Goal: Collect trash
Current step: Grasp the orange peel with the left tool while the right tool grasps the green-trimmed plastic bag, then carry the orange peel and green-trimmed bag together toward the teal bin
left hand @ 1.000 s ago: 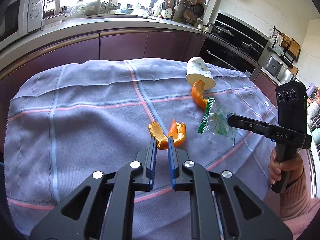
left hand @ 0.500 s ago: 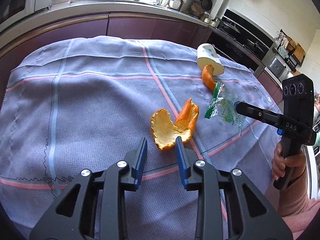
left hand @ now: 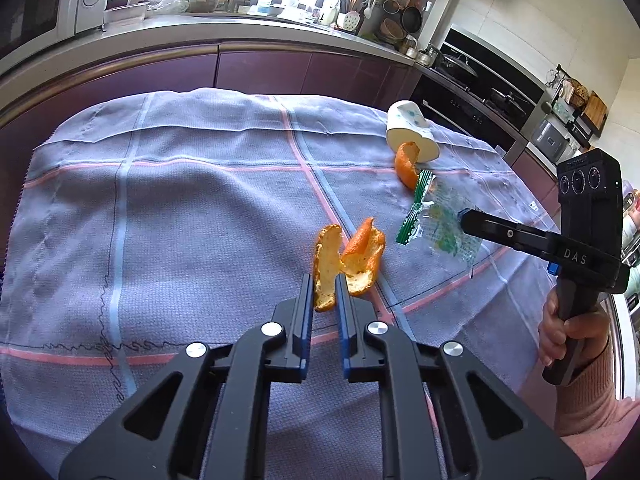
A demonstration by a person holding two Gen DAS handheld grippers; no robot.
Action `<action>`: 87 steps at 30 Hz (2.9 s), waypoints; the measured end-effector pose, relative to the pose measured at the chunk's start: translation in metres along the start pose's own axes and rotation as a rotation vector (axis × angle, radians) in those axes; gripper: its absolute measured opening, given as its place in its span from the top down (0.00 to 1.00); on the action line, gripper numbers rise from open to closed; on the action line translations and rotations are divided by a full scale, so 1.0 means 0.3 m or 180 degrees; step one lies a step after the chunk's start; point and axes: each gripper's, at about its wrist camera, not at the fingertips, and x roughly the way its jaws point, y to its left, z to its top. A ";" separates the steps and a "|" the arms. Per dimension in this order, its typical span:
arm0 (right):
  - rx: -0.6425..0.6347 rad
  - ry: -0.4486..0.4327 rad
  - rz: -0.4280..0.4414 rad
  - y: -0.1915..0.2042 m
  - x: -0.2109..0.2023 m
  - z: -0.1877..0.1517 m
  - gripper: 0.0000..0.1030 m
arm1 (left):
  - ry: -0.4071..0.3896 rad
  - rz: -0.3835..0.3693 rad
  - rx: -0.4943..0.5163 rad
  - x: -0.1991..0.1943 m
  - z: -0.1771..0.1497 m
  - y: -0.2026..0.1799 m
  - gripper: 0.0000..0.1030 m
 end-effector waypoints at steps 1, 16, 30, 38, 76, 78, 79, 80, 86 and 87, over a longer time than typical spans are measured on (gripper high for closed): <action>-0.0006 -0.0004 0.0007 0.005 0.000 0.001 0.85 | -0.0018 0.0004 0.0001 -0.010 -0.001 0.002 0.89; -0.0162 0.0003 0.0170 0.123 0.029 0.008 0.85 | -0.0312 0.0139 -0.0050 -0.204 -0.030 0.066 0.91; -0.0314 0.0065 0.0349 0.235 0.087 0.017 0.85 | -0.0501 0.0277 -0.0140 -0.367 -0.074 0.140 0.91; -0.0407 0.0129 0.0455 0.299 0.127 0.014 0.85 | -0.0616 0.0361 -0.0177 -0.440 -0.082 0.166 0.91; -0.0704 0.0398 0.0883 0.569 0.328 0.023 0.85 | -0.1021 0.0851 -0.0432 -0.715 -0.141 0.355 0.92; -0.0725 0.0420 0.0902 0.582 0.342 0.023 0.85 | -0.1035 0.0889 -0.0453 -0.728 -0.146 0.371 0.92; -0.0736 0.0433 0.0910 0.590 0.349 0.024 0.85 | -0.1043 0.0904 -0.0460 -0.736 -0.149 0.379 0.92; -0.0747 0.0445 0.0918 0.597 0.356 0.025 0.85 | -0.1052 0.0930 -0.0468 -0.743 -0.151 0.387 0.92; -0.0811 0.0515 0.0979 0.643 0.401 0.030 0.85 | -0.1114 0.1046 -0.0524 -0.790 -0.160 0.434 0.92; -0.0821 0.0525 0.0988 0.652 0.407 0.029 0.85 | -0.1124 0.1068 -0.0537 -0.798 -0.164 0.444 0.92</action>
